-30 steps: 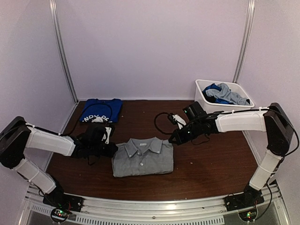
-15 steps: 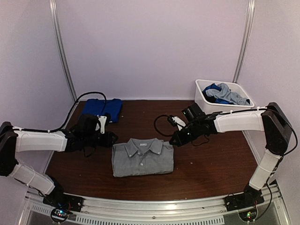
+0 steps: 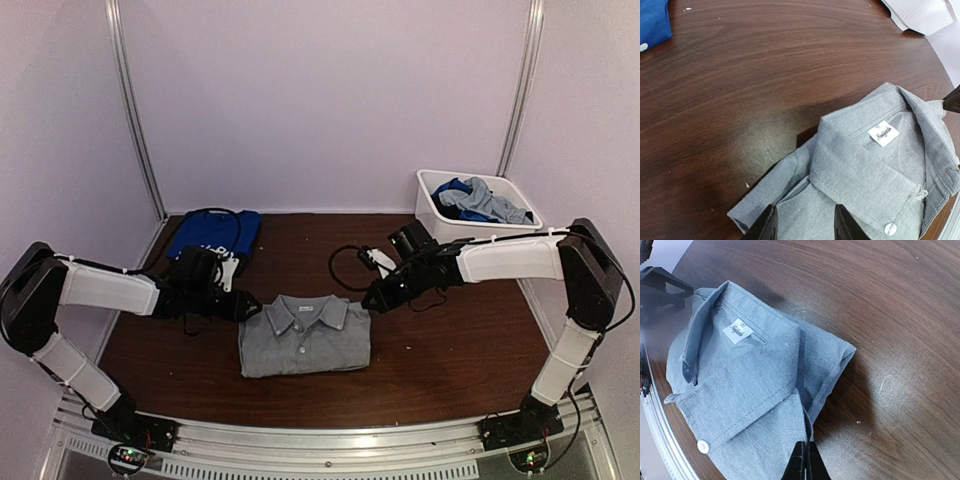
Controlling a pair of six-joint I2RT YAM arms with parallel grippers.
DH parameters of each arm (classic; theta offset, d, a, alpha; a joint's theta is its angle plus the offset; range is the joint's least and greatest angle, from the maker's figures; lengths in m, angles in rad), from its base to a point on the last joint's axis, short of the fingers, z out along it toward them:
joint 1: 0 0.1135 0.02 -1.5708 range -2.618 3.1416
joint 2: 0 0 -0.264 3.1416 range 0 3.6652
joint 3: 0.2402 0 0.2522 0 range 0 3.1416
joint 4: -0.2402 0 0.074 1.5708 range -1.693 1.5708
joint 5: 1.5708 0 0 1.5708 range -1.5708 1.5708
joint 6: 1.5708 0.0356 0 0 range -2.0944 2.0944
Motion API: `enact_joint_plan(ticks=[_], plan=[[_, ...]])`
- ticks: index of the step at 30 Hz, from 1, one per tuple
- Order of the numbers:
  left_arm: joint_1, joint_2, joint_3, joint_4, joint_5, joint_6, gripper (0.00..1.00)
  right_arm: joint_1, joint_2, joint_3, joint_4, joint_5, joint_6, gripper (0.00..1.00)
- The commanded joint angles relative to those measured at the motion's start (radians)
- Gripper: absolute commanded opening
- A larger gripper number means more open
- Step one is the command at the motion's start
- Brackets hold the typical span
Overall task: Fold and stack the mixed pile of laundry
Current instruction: Adjust the square-folded shirt at the center of the board.
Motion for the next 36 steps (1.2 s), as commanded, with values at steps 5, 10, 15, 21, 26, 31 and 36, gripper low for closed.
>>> enact_joint_plan(ticks=[5,10,15,21,26,31,36], plan=[[0.031,0.056,0.002,0.078,0.092,-0.027,0.4,0.005,0.004,0.017,-0.002,0.02,-0.014,0.0],[0.031,0.058,-0.003,0.069,0.08,-0.03,0.39,0.005,0.001,0.015,-0.002,0.019,-0.013,0.0],[0.04,0.053,-0.009,0.049,0.026,-0.044,0.4,0.004,-0.002,0.009,-0.001,0.014,-0.013,0.0],[0.06,0.058,-0.015,0.057,0.023,-0.051,0.42,0.004,-0.002,0.007,-0.001,0.014,-0.013,0.0],[0.06,0.075,-0.015,0.071,0.042,-0.052,0.43,0.005,0.0,0.006,0.002,0.011,-0.012,0.0],[0.06,0.091,-0.019,0.089,0.079,-0.055,0.43,0.004,-0.001,0.006,0.002,0.01,-0.012,0.0],[0.06,0.129,-0.015,0.1,0.088,-0.074,0.43,0.004,0.0,0.004,0.004,0.009,-0.007,0.0]])
